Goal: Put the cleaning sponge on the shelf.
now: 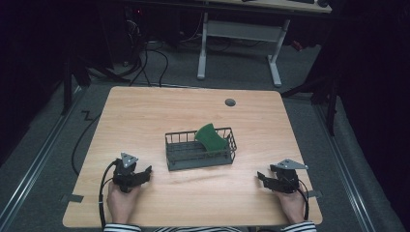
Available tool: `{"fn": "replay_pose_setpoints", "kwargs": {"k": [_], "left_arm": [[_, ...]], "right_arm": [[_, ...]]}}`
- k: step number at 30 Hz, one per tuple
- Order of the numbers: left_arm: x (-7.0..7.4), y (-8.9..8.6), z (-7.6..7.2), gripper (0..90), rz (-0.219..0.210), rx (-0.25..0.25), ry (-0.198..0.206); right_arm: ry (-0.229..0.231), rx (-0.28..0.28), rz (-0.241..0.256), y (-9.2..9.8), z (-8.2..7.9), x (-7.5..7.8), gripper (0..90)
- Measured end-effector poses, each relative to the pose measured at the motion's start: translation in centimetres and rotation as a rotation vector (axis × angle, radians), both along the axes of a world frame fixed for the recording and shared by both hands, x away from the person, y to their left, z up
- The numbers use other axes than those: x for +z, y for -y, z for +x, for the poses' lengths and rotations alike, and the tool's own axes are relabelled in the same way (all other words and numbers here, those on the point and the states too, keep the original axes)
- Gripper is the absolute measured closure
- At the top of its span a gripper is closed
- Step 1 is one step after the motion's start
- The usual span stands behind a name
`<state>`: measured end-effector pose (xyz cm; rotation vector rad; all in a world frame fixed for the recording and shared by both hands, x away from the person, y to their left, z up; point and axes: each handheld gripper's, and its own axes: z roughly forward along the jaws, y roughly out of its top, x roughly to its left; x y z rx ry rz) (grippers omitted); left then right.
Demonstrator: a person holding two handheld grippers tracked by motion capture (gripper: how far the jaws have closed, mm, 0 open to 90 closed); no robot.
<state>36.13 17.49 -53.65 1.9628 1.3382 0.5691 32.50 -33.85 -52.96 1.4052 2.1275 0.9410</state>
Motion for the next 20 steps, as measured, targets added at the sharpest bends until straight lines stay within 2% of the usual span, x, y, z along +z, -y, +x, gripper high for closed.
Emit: {"fn": "replay_pose_setpoints", "kwargs": {"k": [3, 4, 11, 20], "left_arm": [[0.0, 0.0, 0.0, 28.0, 0.0, 0.0, 0.0], [0.0, 0.0, 0.0, 28.0, -0.001, 0.0, 0.0], [0.01, -0.04, 0.0, 28.0, -0.003, 0.0, -0.002], [0.0, -0.03, 0.0, 27.8, -0.003, -0.001, 0.0]], "right_arm": [[0.003, 0.005, -0.017, -0.17, -0.02, -0.04, 32.7], [0.007, 0.014, -0.042, -0.43, -0.08, -0.06, 31.4], [0.001, -0.012, -0.046, -0.52, -0.11, -0.08, 26.9], [0.001, -0.012, -0.047, -0.68, -0.13, -0.09, 26.7]]}}
